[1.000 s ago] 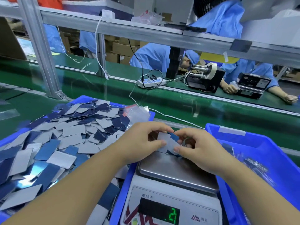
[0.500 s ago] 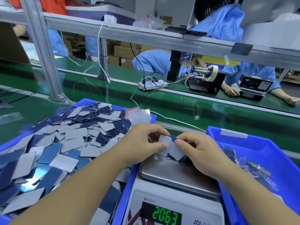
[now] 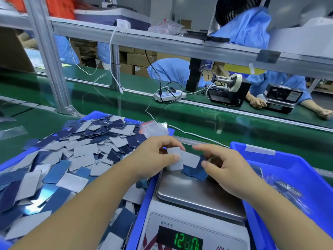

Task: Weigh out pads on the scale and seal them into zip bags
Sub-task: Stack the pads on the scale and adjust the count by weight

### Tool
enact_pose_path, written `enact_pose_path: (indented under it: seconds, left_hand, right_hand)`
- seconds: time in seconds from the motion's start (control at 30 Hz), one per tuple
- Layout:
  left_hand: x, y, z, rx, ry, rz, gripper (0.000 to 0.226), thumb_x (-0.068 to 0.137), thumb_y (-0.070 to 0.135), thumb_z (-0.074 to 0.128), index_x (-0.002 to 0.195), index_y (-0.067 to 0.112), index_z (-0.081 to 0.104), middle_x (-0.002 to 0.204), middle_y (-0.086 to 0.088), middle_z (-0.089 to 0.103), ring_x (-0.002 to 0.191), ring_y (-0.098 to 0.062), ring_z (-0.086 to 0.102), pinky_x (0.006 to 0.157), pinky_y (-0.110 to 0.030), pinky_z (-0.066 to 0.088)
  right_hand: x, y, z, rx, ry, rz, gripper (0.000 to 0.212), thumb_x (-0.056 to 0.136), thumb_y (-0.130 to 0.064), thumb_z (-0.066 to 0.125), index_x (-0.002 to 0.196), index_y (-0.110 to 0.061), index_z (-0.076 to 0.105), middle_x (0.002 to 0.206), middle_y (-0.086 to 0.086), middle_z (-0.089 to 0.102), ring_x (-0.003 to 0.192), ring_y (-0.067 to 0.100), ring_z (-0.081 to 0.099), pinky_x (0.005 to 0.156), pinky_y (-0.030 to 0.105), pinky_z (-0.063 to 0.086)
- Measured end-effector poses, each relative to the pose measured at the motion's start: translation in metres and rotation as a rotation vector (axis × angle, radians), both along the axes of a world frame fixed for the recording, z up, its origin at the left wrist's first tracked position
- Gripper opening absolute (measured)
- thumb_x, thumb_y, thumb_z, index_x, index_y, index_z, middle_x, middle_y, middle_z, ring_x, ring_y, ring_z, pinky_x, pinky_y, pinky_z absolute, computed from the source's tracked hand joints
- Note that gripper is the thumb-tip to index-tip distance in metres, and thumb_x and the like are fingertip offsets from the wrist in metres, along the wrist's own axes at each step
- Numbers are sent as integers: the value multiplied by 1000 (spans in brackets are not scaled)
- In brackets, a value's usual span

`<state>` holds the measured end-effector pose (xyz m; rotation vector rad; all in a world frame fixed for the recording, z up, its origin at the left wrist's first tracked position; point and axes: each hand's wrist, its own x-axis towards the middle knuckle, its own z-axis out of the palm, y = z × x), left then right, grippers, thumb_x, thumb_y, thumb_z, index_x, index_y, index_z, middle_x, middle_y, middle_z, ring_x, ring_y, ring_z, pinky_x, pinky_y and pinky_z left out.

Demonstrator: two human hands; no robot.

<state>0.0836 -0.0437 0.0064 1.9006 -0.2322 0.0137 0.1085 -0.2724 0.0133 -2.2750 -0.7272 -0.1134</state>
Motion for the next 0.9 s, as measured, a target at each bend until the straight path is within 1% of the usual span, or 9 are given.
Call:
enact_pose_path:
  seconds: [0.1, 0.2, 0.33, 0.5, 0.57, 0.67, 0.73, 0.8, 0.9]
  left_hand:
    - [-1, 0, 2, -92, 21, -8, 23, 91, 2, 62, 92, 23, 71, 66, 15, 63, 53, -5, 51, 51, -12, 40]
    - [1, 1, 3, -158, 11, 6, 17, 93, 1, 62, 95, 16, 68, 76, 6, 65, 57, -16, 49, 56, -22, 44]
    - [1, -1, 1, -165, -5, 19, 13, 94, 0, 62, 94, 13, 65, 74, 7, 65, 56, -17, 52, 57, -25, 47]
    - [0, -2, 1, -176, 29, 22, 10, 94, 0, 61, 93, 9, 63, 78, -1, 63, 60, -20, 58, 60, -30, 52]
    - [1, -2, 1, -183, 39, 24, 14, 93, -2, 61, 91, 11, 62, 82, -6, 61, 62, -23, 64, 61, -30, 54]
    - [0, -2, 2, -197, 7, 12, 15, 83, 0, 65, 82, 14, 63, 82, -15, 66, 70, -23, 70, 67, -32, 58]
    - [-1, -3, 3, -158, -22, 24, 15, 71, 7, 65, 73, 22, 67, 89, -21, 71, 76, -20, 68, 76, -35, 55]
    - [-2, -4, 2, -148, -40, 24, 26, 72, 2, 65, 69, 27, 69, 97, -24, 70, 78, -20, 60, 79, -35, 50]
    - [-3, -6, -2, -165, -67, -6, 33, 74, -9, 60, 67, 23, 67, 94, -1, 76, 73, -16, 57, 71, -25, 49]
  right_hand:
    - [-1, 0, 4, -56, -28, 12, 44, 89, -6, 62, 93, -49, 67, 78, -27, 64, 64, 1, 53, 61, 9, 40]
    - [0, -1, 4, -72, -37, 0, 40, 84, -4, 64, 94, -42, 69, 65, -28, 58, 58, 0, 52, 56, 8, 38]
    - [2, -5, 1, -95, -2, -6, 38, 77, -7, 68, 92, -42, 67, 59, -19, 55, 53, 4, 47, 54, 12, 39]
    - [1, -4, 3, -61, 98, 36, 55, 77, -5, 70, 113, -46, 61, 97, -18, 64, 54, 5, 46, 60, 13, 42]
    - [0, -2, 5, -89, 85, 48, 57, 78, -5, 69, 112, -50, 60, 93, -28, 63, 53, 4, 46, 59, 10, 42]
    - [-1, 0, 5, -151, 75, 54, 47, 80, -6, 67, 103, -46, 63, 71, -43, 55, 54, 0, 51, 56, 6, 40]
    - [-1, 0, 4, -164, 100, 31, 41, 82, -9, 67, 97, -47, 64, 64, -37, 56, 53, 0, 53, 54, 8, 41]
    - [-1, 1, 2, -173, 126, 13, 38, 84, -15, 66, 96, -51, 62, 64, -25, 61, 52, 2, 53, 54, 10, 43]
    - [-1, 0, 2, -183, 122, -21, 40, 84, -20, 67, 98, -57, 58, 68, -15, 61, 53, 2, 50, 54, 11, 42]
